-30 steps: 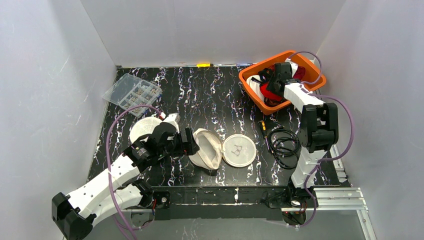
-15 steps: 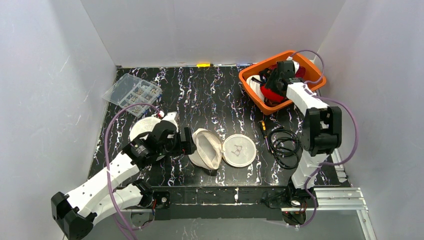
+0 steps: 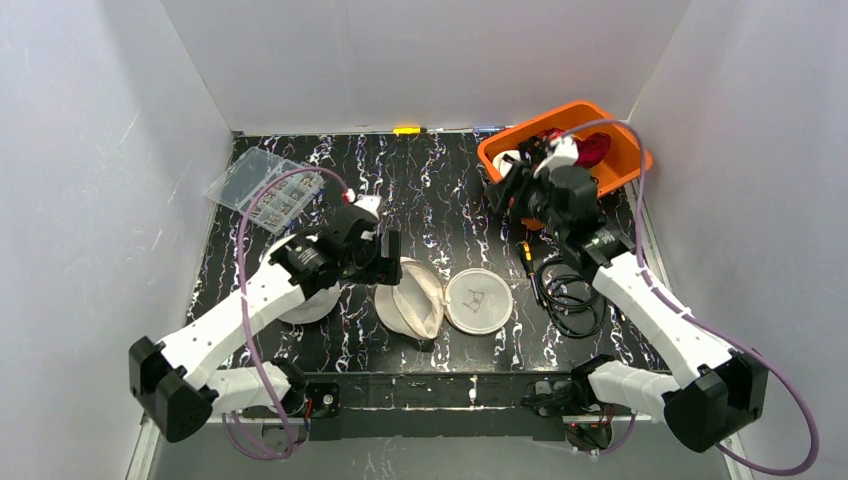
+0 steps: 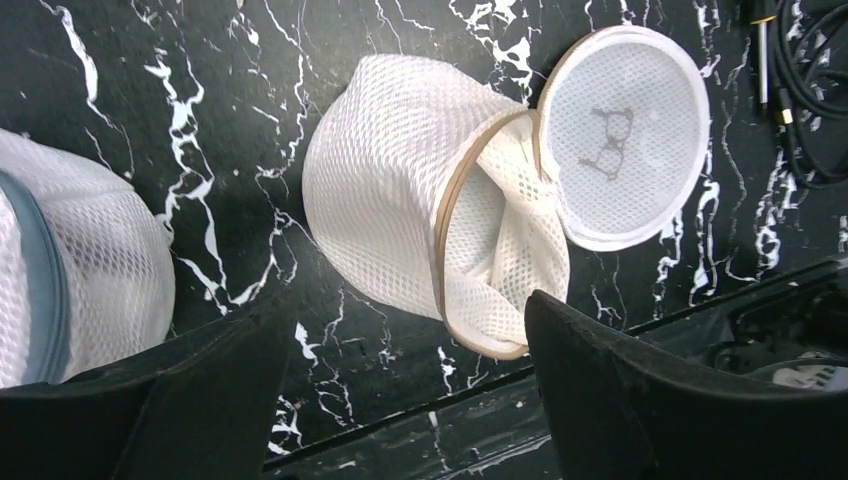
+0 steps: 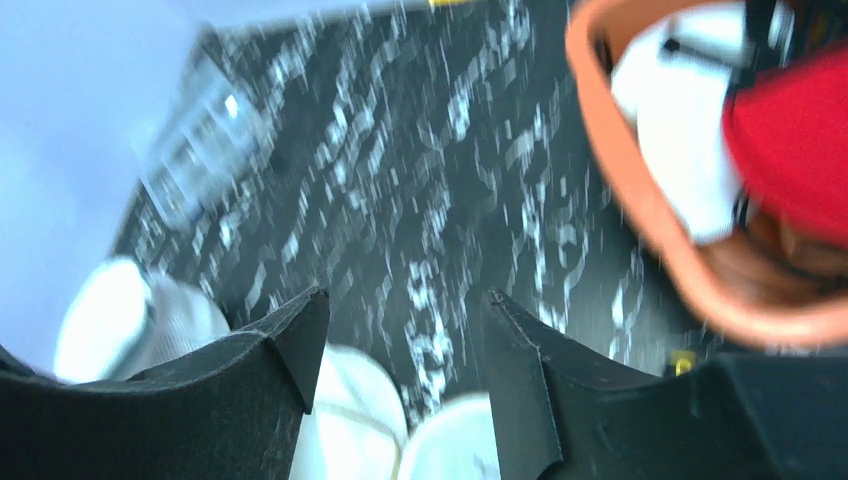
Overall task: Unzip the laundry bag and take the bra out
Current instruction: Place the bra in the bin.
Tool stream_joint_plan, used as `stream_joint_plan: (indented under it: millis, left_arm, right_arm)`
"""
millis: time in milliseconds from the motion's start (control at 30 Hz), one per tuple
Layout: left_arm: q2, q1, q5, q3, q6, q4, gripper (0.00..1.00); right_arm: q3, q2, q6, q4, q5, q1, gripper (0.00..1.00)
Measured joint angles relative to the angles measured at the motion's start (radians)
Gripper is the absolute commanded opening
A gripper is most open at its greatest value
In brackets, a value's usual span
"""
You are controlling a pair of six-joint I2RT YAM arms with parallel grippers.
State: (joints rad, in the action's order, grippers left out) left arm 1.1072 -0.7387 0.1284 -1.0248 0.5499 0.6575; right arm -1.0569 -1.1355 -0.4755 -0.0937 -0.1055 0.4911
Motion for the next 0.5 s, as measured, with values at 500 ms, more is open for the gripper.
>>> stream_joint_plan:
  millis: [500]
  left_arm:
    - [0.414,0.000,0.049,-0.254,-0.221,0.146,0.50]
  right_arm:
    - [0.403,0.248,-0.115,-0.258,0.070,0.015,0.65]
